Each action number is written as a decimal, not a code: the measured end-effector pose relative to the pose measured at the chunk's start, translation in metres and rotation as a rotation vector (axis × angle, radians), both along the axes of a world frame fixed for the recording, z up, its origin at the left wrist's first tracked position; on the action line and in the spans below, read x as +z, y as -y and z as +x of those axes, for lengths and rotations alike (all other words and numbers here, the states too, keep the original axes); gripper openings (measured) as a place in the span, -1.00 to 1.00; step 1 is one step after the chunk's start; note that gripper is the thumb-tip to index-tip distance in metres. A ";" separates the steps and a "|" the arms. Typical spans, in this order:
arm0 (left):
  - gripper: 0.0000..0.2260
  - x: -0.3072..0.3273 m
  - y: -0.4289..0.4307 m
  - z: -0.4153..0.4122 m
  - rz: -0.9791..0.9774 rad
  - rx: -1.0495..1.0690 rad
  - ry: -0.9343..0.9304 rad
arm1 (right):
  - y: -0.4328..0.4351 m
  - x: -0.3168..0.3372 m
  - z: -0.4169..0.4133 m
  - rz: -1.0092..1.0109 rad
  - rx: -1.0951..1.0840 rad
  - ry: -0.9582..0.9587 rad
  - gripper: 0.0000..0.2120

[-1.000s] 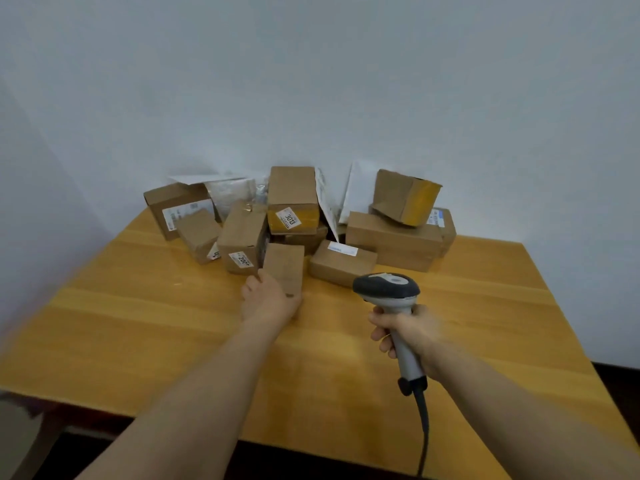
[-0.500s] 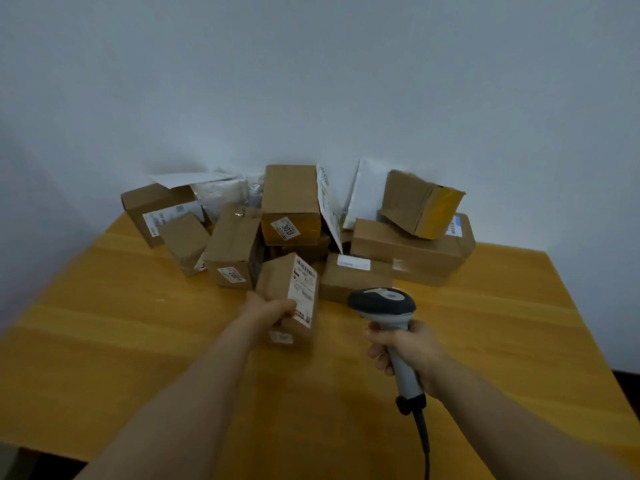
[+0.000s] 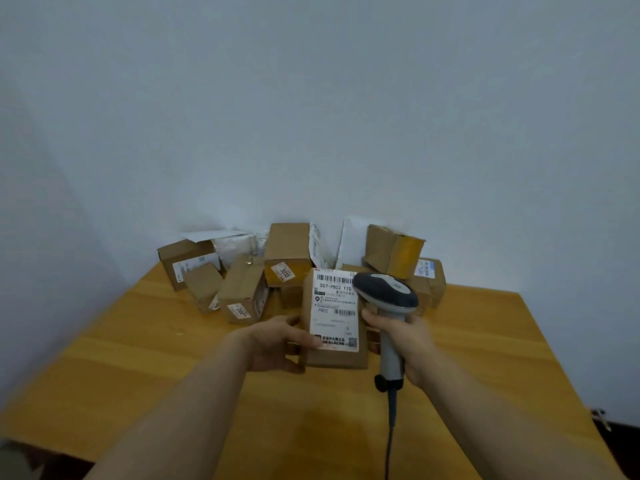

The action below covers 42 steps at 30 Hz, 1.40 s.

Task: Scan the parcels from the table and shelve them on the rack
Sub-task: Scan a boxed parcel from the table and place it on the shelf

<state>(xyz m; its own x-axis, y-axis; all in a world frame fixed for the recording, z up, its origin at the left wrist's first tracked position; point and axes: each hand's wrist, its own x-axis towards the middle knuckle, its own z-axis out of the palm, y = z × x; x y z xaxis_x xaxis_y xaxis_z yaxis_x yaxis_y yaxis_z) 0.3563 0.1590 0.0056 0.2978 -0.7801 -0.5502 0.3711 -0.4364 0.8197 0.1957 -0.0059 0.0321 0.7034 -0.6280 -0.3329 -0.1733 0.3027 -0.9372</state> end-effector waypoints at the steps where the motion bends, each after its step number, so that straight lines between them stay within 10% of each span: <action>1: -0.21 0.005 -0.001 -0.005 -0.008 -0.001 0.012 | -0.001 0.005 -0.005 -0.005 0.005 0.005 -0.83; 18: -0.53 0.046 -0.023 -0.034 0.120 0.548 0.546 | -0.016 0.056 -0.043 -0.116 0.352 0.011 -0.81; 42: -0.52 0.053 -0.030 -0.032 0.153 0.597 0.480 | -0.021 0.074 -0.053 -0.219 0.452 0.008 -0.78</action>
